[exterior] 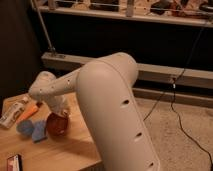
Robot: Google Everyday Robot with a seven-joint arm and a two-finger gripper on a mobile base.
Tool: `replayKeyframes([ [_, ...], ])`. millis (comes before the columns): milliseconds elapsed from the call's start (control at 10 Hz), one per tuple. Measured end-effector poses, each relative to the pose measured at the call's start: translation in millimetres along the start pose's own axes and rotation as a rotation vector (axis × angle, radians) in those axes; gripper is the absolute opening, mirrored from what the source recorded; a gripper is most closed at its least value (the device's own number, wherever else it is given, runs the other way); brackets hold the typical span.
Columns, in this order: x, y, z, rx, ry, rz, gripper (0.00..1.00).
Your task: Drag the ceramic bowl in a circle
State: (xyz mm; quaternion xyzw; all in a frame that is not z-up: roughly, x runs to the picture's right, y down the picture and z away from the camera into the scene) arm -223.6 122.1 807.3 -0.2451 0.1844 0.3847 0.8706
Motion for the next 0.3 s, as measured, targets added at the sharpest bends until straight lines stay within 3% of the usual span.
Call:
replayKeyframes([
  [300, -15, -35, 9, -0.002, 0.017, 0.134, 0.0],
])
